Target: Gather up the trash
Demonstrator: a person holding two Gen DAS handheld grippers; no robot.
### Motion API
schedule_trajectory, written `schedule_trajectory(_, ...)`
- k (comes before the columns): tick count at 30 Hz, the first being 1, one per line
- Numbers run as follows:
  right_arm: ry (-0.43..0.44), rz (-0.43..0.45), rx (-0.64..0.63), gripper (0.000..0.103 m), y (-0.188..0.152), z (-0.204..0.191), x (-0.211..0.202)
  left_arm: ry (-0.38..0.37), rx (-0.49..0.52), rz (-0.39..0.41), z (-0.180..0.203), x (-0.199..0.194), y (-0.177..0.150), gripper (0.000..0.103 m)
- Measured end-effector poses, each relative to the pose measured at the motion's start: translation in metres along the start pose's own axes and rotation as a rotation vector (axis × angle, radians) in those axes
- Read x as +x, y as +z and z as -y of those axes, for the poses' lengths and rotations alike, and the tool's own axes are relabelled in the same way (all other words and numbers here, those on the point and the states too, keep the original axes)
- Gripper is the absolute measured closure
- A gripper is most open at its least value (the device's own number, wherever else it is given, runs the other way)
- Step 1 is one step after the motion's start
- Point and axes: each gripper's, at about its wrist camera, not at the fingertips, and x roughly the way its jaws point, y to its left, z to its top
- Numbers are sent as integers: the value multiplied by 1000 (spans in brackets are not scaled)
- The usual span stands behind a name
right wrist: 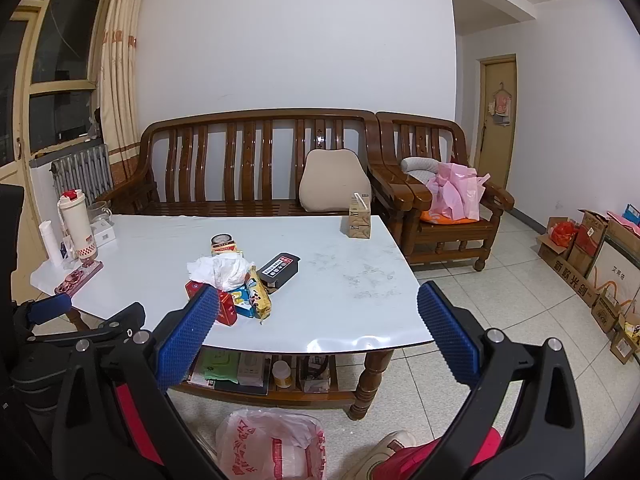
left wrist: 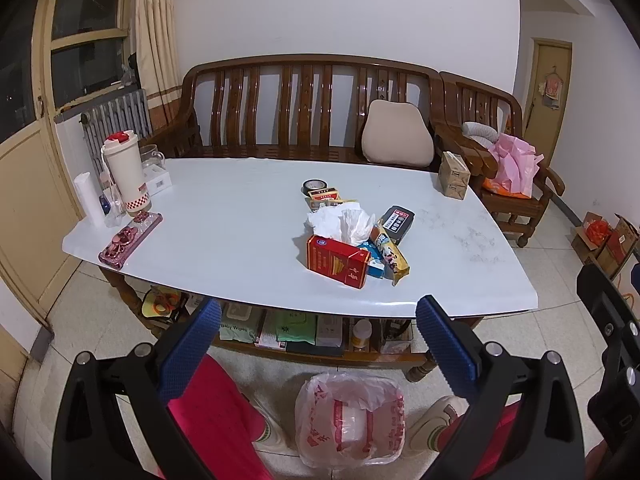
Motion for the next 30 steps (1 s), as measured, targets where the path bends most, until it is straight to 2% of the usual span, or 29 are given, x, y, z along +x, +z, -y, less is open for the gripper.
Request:
schedule_trajectory(17, -3, -5, 1, 6, 0, -2, 0, -2, 2, -7, 1, 2, -1, 7)
schedule_trajectory(24, -2, -7, 2, 6, -1, -2, 1, -24, -35, -28, -3, 4, 1, 7)
schedule_trajectory(30, 7, -13, -2, 6, 1, -4, 3, -11, -32, -30, -7, 5, 6, 7)
